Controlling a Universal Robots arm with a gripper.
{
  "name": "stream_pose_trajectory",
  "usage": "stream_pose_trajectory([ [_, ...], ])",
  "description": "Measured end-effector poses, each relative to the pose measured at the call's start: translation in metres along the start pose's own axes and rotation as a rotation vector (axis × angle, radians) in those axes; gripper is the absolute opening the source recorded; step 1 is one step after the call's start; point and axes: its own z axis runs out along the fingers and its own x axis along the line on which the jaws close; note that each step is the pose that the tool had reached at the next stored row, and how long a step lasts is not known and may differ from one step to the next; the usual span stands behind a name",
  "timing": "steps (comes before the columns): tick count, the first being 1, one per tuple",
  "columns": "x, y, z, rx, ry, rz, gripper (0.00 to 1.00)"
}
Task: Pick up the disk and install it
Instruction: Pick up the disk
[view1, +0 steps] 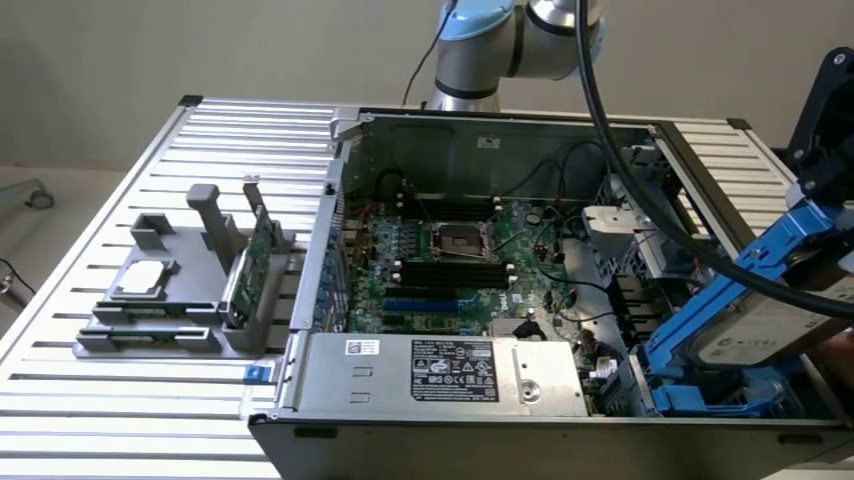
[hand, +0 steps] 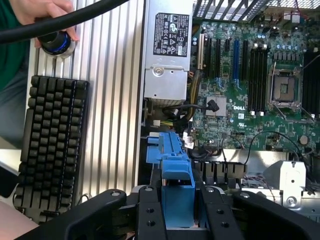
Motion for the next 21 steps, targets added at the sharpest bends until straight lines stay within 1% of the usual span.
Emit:
stream_pose_trajectory([
  [21,0.0000,0.0000,0.0001,0.0016,-0.0357,-0.004,0.33],
])
